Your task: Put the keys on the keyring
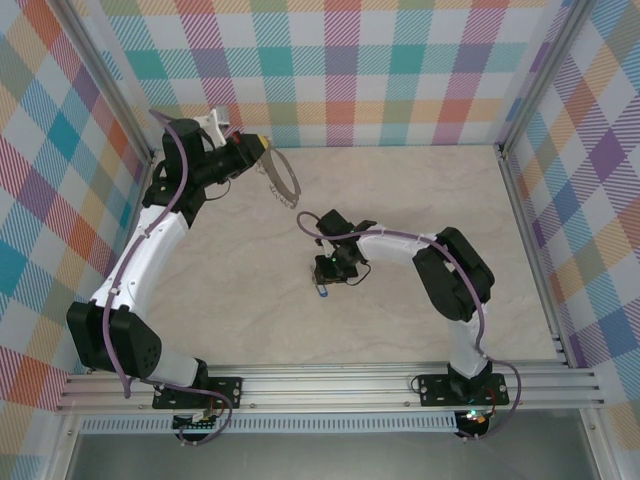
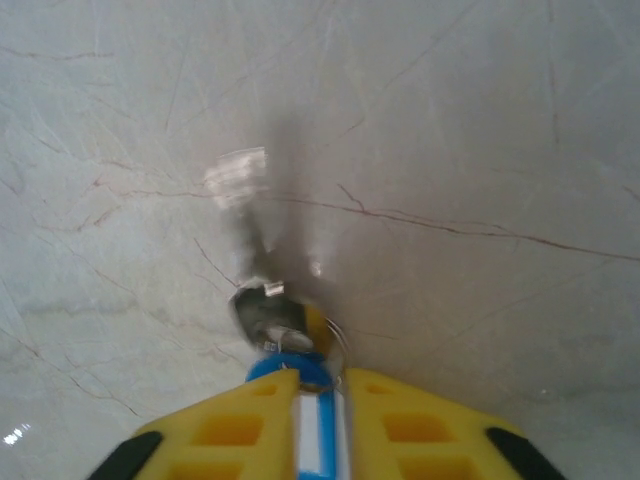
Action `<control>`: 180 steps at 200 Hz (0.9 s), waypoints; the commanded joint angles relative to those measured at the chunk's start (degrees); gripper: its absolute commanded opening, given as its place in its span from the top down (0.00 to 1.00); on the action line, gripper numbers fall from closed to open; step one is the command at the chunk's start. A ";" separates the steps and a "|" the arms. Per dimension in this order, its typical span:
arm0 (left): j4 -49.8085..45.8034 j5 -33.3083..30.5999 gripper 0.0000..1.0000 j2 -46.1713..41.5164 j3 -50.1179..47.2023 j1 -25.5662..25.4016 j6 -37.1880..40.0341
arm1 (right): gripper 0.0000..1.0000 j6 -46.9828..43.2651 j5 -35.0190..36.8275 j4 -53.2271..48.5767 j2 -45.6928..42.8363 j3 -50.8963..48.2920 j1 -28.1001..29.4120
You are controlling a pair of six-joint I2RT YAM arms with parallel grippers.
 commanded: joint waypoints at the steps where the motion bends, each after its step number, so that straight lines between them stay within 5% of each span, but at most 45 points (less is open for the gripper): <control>1: 2.38 -0.33 1.00 -1.27 0.19 -0.64 0.38 | 0.89 0.27 0.27 -1.67 1.12 1.75 0.37; 32: 2.31 -0.43 1.00 -1.27 0.17 -0.64 0.40 | 1.00 -0.65 1.03 -2.87 0.12 2.20 0.37; 111: 1.75 0.06 1.00 -1.45 0.48 -0.64 0.31 | 1.00 -5.68 3.67 -5.16 -7.87 -2.84 -1.65; 137: 1.35 0.17 1.00 -1.48 0.53 -0.64 0.46 | 0.64 -7.96 -1.00 -2.63 -8.99 -3.25 -1.65; 180: 0.78 -1.06 1.00 -1.36 0.49 0.22 0.70 | 0.56 -10.99 -4.69 -1.70 -5.32 0.97 -1.47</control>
